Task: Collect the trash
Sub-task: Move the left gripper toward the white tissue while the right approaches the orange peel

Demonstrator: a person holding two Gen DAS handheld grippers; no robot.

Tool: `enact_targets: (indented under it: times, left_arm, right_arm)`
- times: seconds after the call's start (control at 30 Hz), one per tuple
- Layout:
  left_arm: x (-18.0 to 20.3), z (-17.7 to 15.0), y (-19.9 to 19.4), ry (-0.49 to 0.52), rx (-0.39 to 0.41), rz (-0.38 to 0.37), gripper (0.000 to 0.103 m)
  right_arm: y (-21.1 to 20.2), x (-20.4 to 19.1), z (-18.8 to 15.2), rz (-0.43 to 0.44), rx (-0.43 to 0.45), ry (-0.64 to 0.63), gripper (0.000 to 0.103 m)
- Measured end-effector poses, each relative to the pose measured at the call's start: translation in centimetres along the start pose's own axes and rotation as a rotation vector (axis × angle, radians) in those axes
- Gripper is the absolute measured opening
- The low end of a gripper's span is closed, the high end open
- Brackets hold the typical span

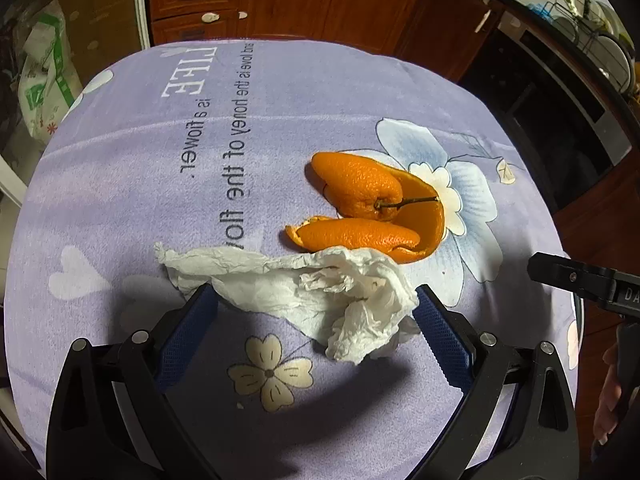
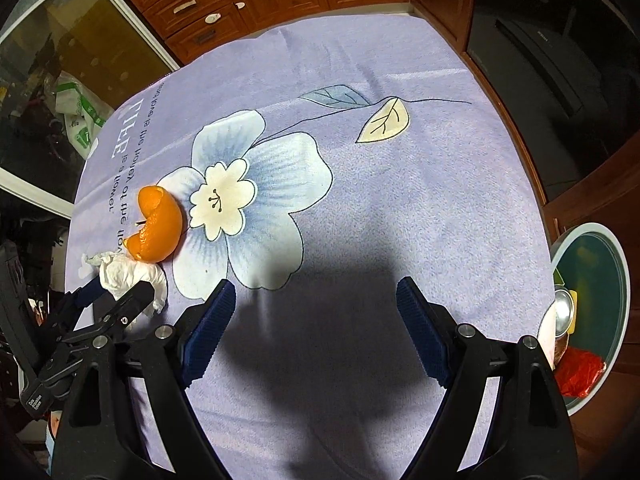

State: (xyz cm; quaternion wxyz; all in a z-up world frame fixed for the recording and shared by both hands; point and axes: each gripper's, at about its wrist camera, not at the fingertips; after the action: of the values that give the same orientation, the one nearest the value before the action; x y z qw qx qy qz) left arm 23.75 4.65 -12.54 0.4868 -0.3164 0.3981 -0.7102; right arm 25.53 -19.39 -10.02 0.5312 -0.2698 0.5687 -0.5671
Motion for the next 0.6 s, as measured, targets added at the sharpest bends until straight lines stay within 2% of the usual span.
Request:
enact_targets:
  times: [0.13,0.2,0.27,0.3,0.37,0.47,0.6]
  left_arm:
    - [-0.1,0.2,0.1,0.003,0.015,-0.008,0.096]
    - [-0.1,0.1,-0.1,0.008,0.033,0.005,0.082]
    - [-0.3,0.2,-0.3,0.014,0.041,0.007,0.057]
    - [-0.5,0.2,-0.4,0.010,0.044,-0.005,0.051]
    - [-1.1,0.1,-0.5,-0.007,0.046,-0.043,0.025]
    - [-1.6,-0.5,-0.8,-0.024,0.054,-0.065,0.016]
    - [-2.2,-1.6,-1.7,-0.017,0.058,-0.054,0.014]
  right_arm:
    - [0.1,-0.2,0.0,-0.002,0.000,-0.005,0.079]
    - [0.1,-0.5,0.1,-0.004,0.000,-0.008,0.079]
    - [0.1,-0.9,0.1,-0.004,0.000,-0.012,0.079]
    - [0.2,-1.2,0.0,-0.003,0.000,-0.016,0.079]
    - [0.3,-2.0,-0.1,0.000,0.001,-0.025,0.079]
    - [0.3,-3.0,-0.3,0.001,-0.002,-0.042,0.079]
    - [0.4,-4.1,-0.7,0.001,-0.005,-0.063,0.079]
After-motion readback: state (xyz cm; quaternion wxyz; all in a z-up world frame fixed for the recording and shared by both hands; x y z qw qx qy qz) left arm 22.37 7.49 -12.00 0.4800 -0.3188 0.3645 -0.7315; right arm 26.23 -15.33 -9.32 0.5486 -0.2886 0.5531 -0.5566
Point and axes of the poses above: each gripper's, at about its wrist camera, not at the fingertips, and y roughly the way its jaws point, x to its right, z to its top, and after that the axes turned 15 degrees about y, right-handed
